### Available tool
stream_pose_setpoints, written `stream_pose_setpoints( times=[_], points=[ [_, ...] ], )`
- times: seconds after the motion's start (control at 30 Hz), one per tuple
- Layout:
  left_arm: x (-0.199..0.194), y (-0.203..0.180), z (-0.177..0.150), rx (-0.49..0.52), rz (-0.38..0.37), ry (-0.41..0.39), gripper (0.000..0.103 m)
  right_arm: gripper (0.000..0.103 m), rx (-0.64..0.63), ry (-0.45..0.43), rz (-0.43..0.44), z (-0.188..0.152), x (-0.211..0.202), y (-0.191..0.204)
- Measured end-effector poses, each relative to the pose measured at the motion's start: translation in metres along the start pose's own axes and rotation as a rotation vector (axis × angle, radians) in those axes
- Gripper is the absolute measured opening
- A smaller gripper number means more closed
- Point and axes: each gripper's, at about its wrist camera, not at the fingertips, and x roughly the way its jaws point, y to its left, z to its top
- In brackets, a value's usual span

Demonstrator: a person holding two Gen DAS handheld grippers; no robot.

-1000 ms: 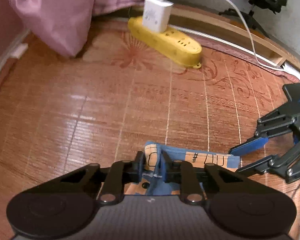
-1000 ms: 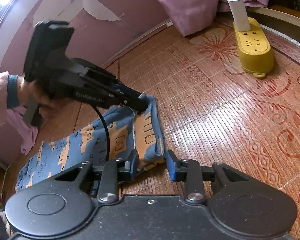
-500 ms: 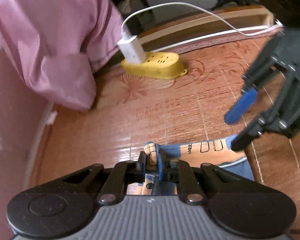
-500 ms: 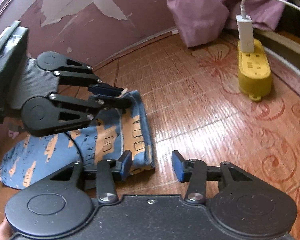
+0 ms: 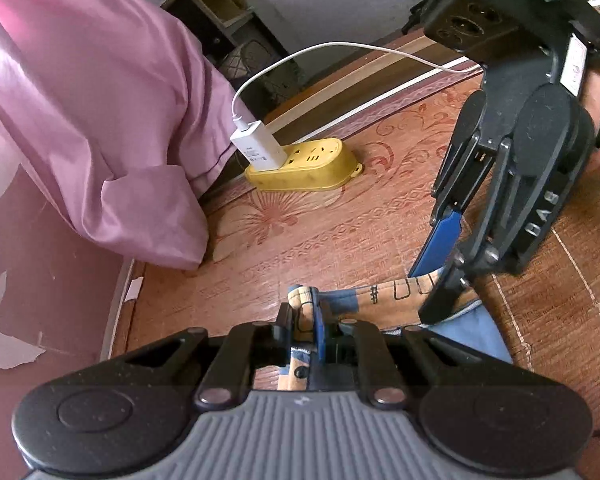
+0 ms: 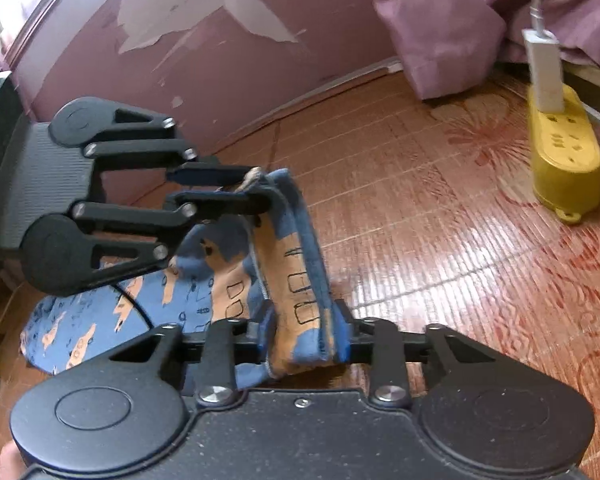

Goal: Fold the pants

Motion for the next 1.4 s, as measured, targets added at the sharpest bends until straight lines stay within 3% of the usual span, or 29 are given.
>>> stream_pose_setpoints(
  times=[0.17, 0.5, 0.6, 0.63, 0.8, 0.83, 0.97, 1.13, 1.3, 1.4],
  points=[
    [0.005, 0.001, 0.000, -0.013, -0.003, 0.021, 0.013, 0.013, 0.154, -0.015, 0.041, 0.002, -0.004, -0.018],
    [0.043, 0.031, 0.000, -0.246, -0.122, 0.160, 0.015, 0.008, 0.210, -0.022, 0.053, 0.000, -0.005, -0.019],
    [0.046, 0.043, -0.002, -0.312, -0.150, 0.190, 0.037, 0.007, 0.257, -0.023, 0.063, -0.002, -0.007, -0.023],
    [0.046, 0.046, -0.004, -0.326, -0.145, 0.198, 0.052, 0.007, 0.272, -0.022, 0.061, -0.002, -0.006, -0.024],
    [0.038, 0.063, -0.005, -0.405, -0.101, 0.264, 0.054, 0.007, 0.335, -0.024, 0.081, -0.006, -0.005, -0.029],
    [0.033, 0.068, -0.005, -0.446, -0.094, 0.273, 0.056, 0.007, 0.349, -0.025, 0.087, -0.007, -0.004, -0.030],
    [0.008, 0.086, -0.016, -0.685, -0.008, 0.294, 0.079, 0.008, 0.386, -0.035, 0.106, -0.008, -0.005, -0.034],
    [-0.028, 0.088, -0.063, -1.022, 0.009, 0.259, 0.090, 0.008, 0.399, -0.051, 0.102, -0.009, -0.011, -0.028],
    [-0.068, 0.074, -0.129, -1.374, -0.073, 0.114, 0.095, 0.007, 0.369, -0.097, 0.072, -0.002, -0.018, -0.003],
    [-0.081, 0.068, -0.161, -1.495, -0.158, 0.061, 0.095, 0.007, 0.293, -0.133, 0.025, 0.007, -0.024, 0.028]
  ],
)
